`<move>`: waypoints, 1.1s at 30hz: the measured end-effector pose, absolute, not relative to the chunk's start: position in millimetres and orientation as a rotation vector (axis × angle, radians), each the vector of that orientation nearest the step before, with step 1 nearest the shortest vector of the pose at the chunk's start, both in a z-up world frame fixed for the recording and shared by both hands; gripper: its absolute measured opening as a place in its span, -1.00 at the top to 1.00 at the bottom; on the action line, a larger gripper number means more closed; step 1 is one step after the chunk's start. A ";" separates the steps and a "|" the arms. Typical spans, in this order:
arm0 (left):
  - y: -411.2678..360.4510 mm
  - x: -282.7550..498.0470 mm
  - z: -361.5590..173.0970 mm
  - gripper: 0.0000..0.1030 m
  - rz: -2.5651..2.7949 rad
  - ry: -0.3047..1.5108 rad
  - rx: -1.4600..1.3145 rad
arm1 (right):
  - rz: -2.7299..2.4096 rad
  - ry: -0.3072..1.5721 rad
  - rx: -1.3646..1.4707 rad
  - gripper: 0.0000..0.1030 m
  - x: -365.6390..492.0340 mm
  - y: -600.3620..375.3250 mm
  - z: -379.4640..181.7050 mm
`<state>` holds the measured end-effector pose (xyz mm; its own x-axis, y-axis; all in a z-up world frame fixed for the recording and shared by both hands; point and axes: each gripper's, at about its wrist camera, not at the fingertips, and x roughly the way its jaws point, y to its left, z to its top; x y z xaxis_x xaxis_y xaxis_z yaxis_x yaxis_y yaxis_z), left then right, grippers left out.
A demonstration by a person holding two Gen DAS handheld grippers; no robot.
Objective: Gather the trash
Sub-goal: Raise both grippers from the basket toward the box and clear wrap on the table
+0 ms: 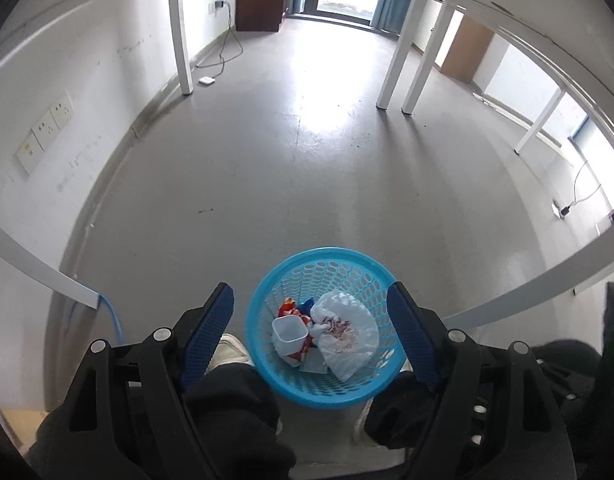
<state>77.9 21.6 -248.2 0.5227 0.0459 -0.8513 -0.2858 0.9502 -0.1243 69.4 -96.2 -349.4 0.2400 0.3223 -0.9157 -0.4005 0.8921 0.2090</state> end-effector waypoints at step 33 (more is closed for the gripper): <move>12.1 -14.0 -42.6 -0.65 0.000 0.655 -0.062 | 0.647 0.624 -0.282 -0.68 -12.1 -140.2 -60.8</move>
